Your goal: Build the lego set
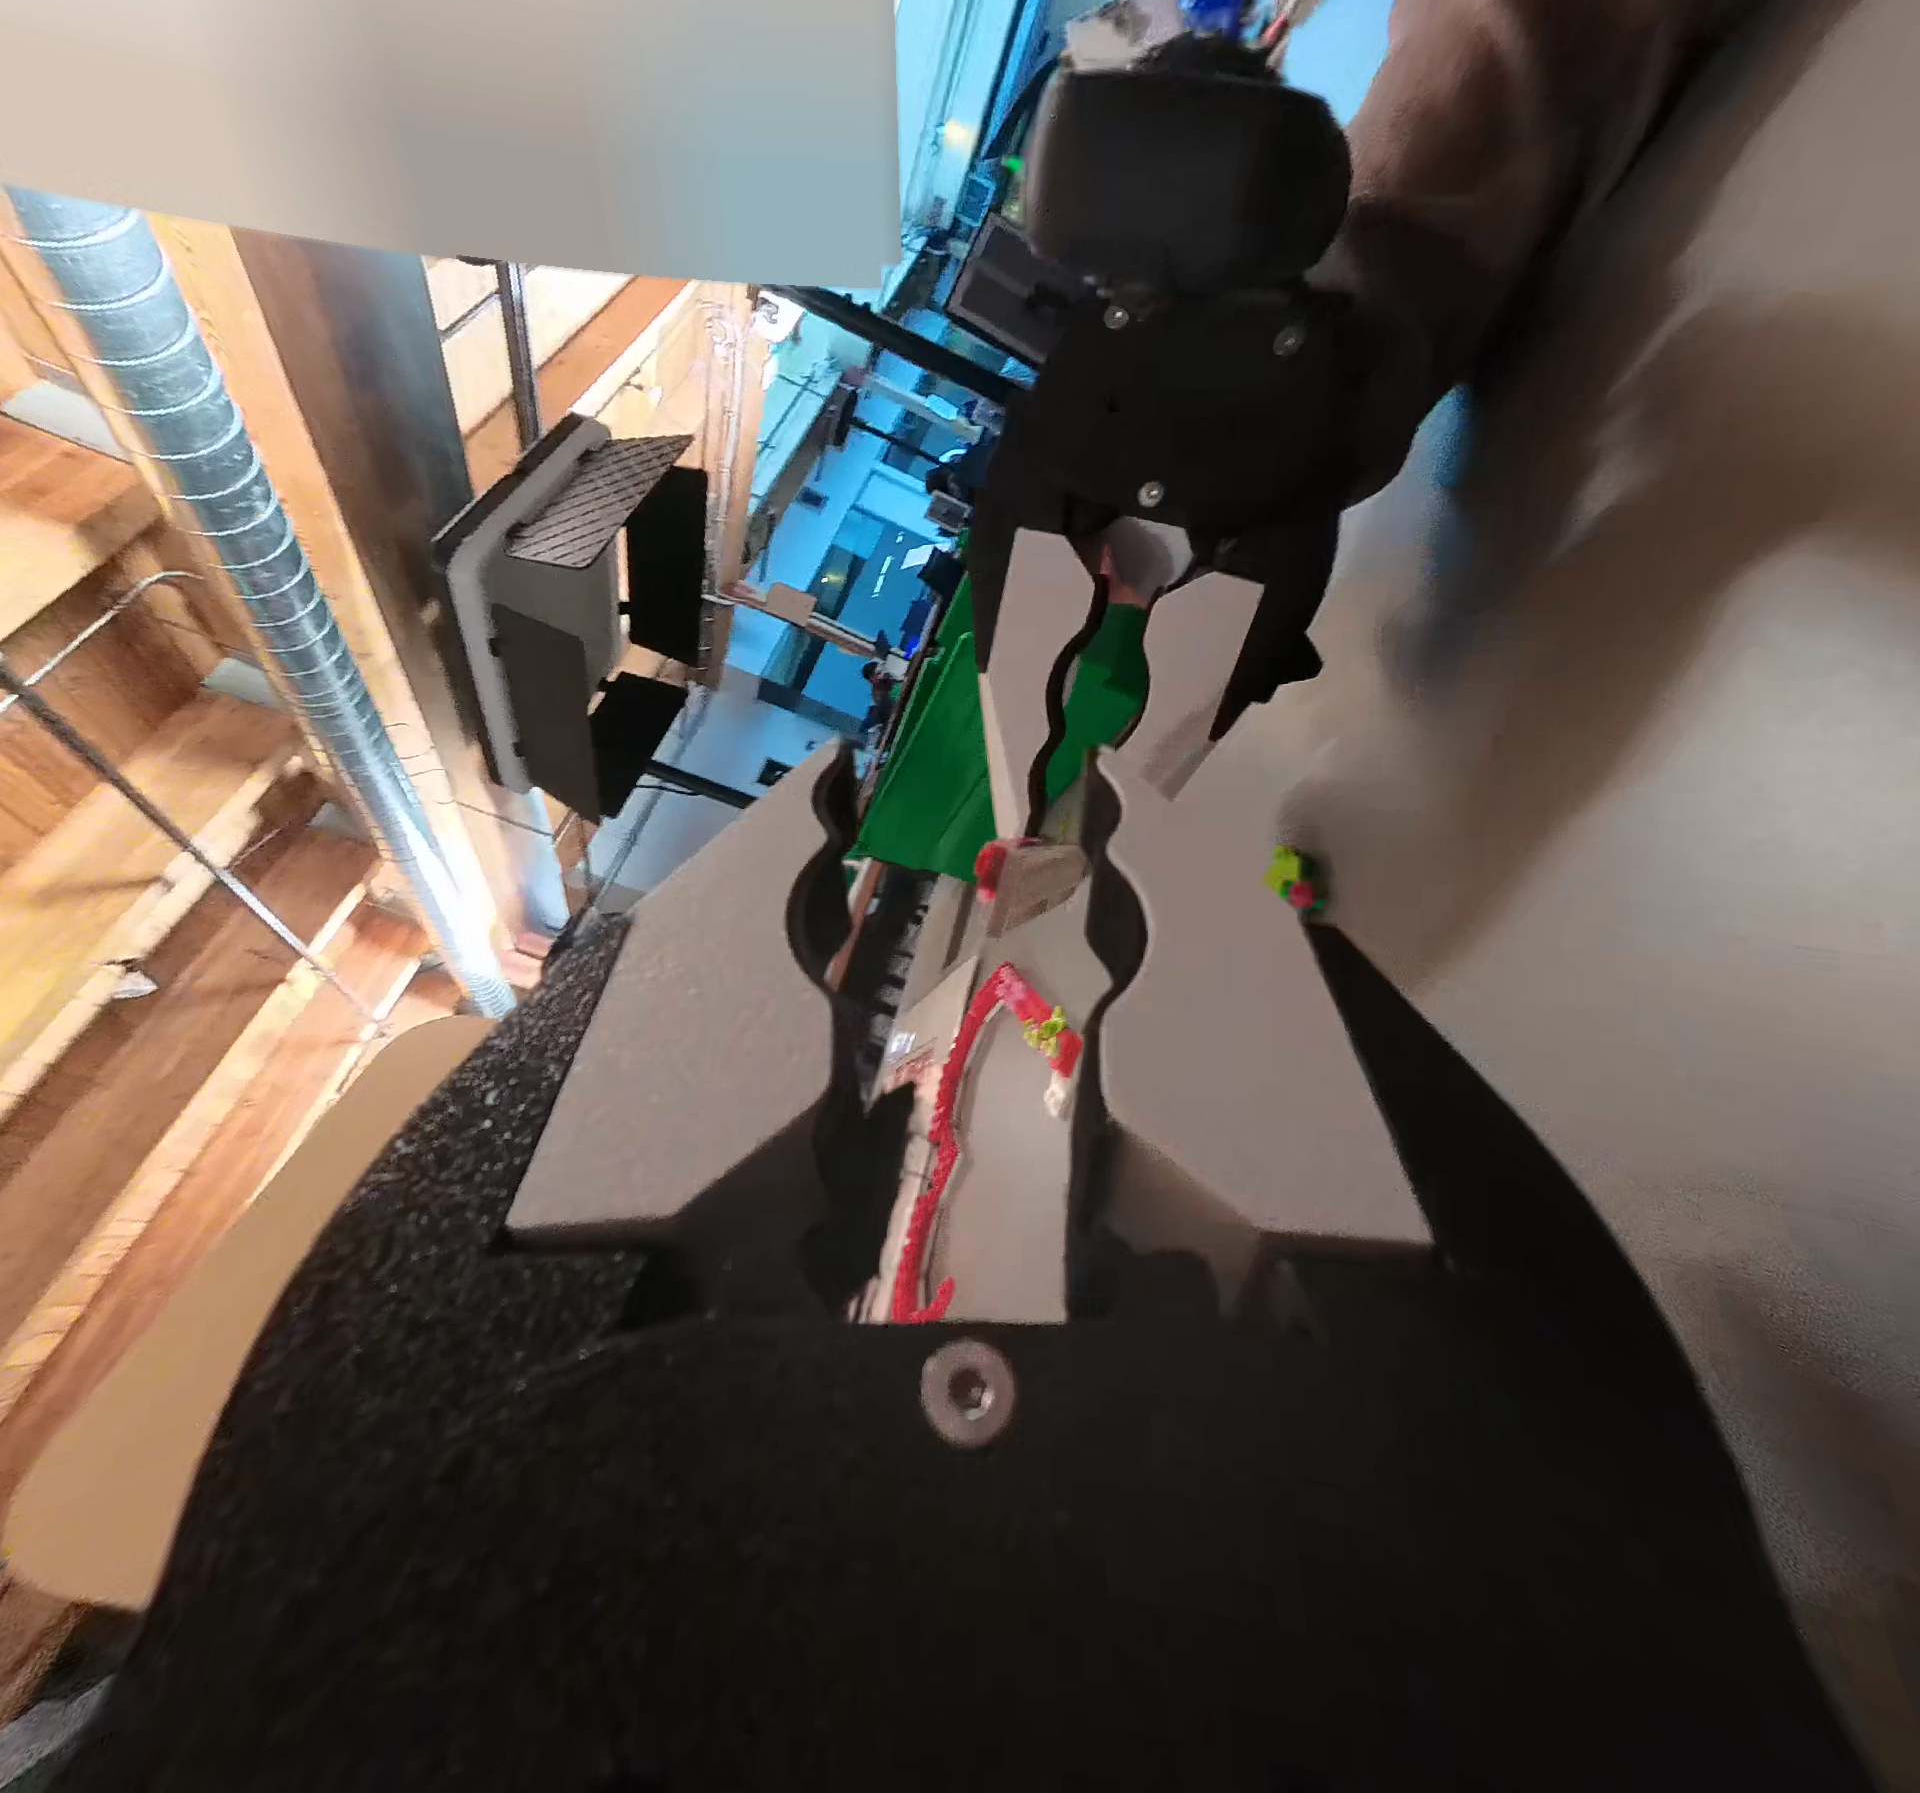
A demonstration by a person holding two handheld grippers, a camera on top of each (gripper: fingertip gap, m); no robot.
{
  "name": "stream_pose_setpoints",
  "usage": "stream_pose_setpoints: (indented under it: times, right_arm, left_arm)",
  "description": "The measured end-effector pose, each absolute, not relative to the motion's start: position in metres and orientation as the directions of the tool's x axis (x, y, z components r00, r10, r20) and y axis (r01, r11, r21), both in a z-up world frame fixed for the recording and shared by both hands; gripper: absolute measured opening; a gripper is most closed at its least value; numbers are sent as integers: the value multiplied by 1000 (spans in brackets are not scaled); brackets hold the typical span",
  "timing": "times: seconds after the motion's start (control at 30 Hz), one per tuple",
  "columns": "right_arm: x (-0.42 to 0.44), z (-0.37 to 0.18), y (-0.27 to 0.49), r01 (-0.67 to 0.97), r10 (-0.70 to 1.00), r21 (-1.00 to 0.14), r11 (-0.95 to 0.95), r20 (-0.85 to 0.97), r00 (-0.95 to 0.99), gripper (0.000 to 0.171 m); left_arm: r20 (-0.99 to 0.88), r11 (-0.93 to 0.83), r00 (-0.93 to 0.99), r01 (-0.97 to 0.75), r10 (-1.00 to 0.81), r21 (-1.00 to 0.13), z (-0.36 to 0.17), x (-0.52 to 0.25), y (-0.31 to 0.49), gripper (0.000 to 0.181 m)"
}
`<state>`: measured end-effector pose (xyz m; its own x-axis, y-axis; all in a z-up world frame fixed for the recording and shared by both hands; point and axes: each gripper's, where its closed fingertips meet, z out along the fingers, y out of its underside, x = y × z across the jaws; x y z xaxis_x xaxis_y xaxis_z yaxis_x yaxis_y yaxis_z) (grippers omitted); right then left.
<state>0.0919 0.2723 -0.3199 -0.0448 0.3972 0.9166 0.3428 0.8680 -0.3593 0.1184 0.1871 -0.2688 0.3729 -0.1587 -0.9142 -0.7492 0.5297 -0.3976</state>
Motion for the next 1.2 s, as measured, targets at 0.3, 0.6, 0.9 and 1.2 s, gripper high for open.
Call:
stream_pose_setpoints:
  times: [0.3, 0.6, 0.9, 1.2]
  right_arm:
    - [95, -311, 282, 367, 382, -359, 858, 924, 11, 13]
    - [95, -309, 285, 401, 316, -296, 867, 949, 18, 13]
    - [93, -319, 278, 478, 230, -177, 860, 972, -53, 13]
    - [94, -320, 278, 494, 254, -195, 847, 966, -55, 13]
  left_arm:
    - [-797, 386, 579, -705, -169, -595, -257, 85, 207, 33]
    - [-850, 272, 492, -805, -189, -527, -276, 81, 218, 60]
    - [-998, 62, -40, -997, -46, 37, -307, 80, 229, 42]
    - [-999, 43, -50, -998, -13, 50, -308, 76, 232, 22]
